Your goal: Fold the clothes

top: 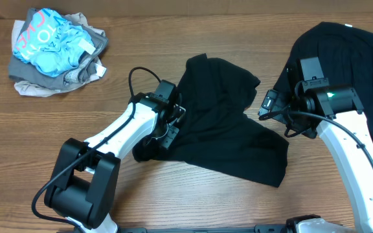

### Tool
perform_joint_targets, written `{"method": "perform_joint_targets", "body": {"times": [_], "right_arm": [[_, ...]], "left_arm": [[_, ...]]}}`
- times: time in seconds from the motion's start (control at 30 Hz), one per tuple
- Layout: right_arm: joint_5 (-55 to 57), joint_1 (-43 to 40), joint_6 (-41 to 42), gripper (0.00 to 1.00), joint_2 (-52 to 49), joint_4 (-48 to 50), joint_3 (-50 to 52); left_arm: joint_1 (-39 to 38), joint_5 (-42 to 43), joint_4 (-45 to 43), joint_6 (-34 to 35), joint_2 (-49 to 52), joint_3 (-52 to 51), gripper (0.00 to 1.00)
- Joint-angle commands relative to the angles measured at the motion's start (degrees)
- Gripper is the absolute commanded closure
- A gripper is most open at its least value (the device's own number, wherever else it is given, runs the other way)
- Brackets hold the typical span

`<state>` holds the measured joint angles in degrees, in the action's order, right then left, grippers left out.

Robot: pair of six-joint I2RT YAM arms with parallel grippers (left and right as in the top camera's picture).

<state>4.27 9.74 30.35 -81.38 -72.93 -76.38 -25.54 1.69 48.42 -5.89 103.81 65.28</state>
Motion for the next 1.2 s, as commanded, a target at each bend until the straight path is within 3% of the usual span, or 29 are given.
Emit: {"method": "perform_joint_targets", "body": {"times": [0.0, 0.17, 0.23, 0.43, 0.7, 0.83, 1.17], "right_arm": [[-0.9, -0.2, -0.2, 0.00, 0.2, -0.6, 0.2], [-4.2, -0.2, -0.2, 0.01, 0.2, -1.6, 0.2], [-6.0, -0.1, -0.2, 0.01, 0.3, -2.7, 0.2], [-7.0, -0.1, -0.2, 0.01, 0.2, -6.9, 0.2], [-7.3, -0.1, -0.3, 0.05, 0.3, -4.9, 6.1], [-10.7, -0.1, -0.3, 0.17, 0.3, 3.0, 14.3], [-6.7, -0.1, -0.4, 0.25, 0.3, 18.2, 26.7]], "left_arm": [[0.0, -0.5, 0.6, 4.3, -0.1, 3.4, 0.96], [4.3, -1.3, 7.5, 9.1, -0.4, 17.1, 0.96], [7.5, -1.3, 11.3, 9.4, -0.4, 26.7, 0.96], [11.4, -1.3, 14.5, 10.2, -0.4, 41.5, 0.96], [12.7, -3.3, 15.2, 10.2, -0.4, 43.6, 0.96], [12.7, -3.8, 15.4, 10.2, -0.4, 43.6, 0.96], [12.8, -3.8, 15.7, 10.2, -0.4, 43.6, 0.96]]}}
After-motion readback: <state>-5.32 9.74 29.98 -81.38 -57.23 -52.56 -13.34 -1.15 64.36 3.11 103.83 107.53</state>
